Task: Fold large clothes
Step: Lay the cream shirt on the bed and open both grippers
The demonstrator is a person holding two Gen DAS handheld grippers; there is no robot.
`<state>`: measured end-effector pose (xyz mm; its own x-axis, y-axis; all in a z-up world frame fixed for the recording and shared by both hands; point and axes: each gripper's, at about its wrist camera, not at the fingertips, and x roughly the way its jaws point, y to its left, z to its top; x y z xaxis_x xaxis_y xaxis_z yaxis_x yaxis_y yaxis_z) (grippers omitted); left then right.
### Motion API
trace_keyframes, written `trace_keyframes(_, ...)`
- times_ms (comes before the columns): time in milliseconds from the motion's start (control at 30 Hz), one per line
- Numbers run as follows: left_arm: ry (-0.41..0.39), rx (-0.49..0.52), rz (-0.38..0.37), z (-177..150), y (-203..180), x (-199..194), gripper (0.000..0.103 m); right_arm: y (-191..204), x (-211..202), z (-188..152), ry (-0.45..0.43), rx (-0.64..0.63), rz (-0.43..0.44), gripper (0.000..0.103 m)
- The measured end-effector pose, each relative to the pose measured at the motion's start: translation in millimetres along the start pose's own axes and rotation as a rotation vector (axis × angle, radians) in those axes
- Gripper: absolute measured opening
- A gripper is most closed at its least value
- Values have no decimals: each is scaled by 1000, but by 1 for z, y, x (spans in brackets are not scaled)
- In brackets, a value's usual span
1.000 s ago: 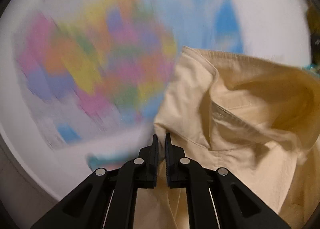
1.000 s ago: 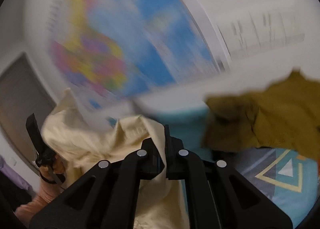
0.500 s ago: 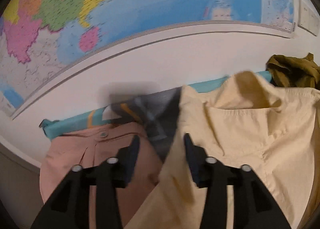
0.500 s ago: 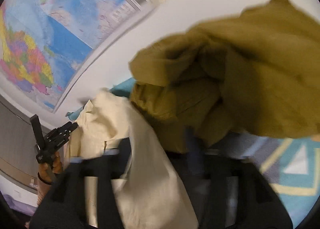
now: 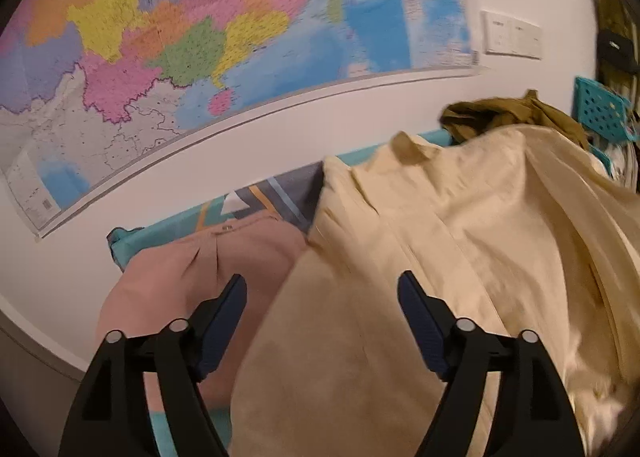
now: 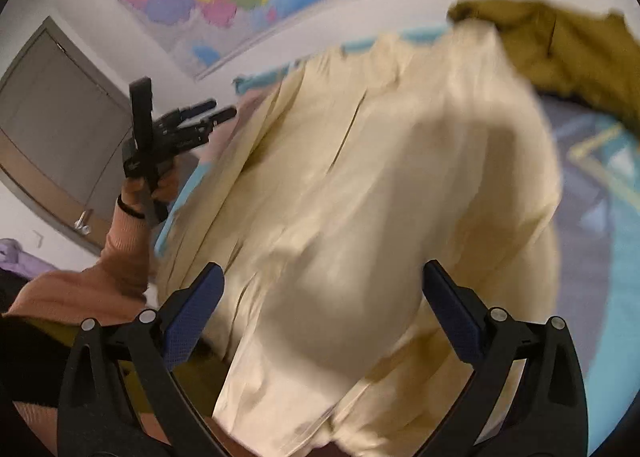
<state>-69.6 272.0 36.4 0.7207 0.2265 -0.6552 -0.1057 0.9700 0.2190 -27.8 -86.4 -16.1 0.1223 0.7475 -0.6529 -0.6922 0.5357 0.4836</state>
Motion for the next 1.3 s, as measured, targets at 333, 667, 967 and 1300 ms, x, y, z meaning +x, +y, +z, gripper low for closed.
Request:
trace_keyframes(333,26,77,-59,-26,-25,-36,80,-24,-110,43,-269,-9,-260,6)
trace_keyframes(667,152,83,-185,-65,-46,-50,85,-138,-88,42,-150,223,-440,29)
trace_keyframes(967,278,98,-97,-90,-53,-44,3,-160,-66,20,-196,286,-374,43)
trace_keyframes(1300,79,-67,238,-11,77,-112,3,-153,-76,19,-231,215,-376,47)
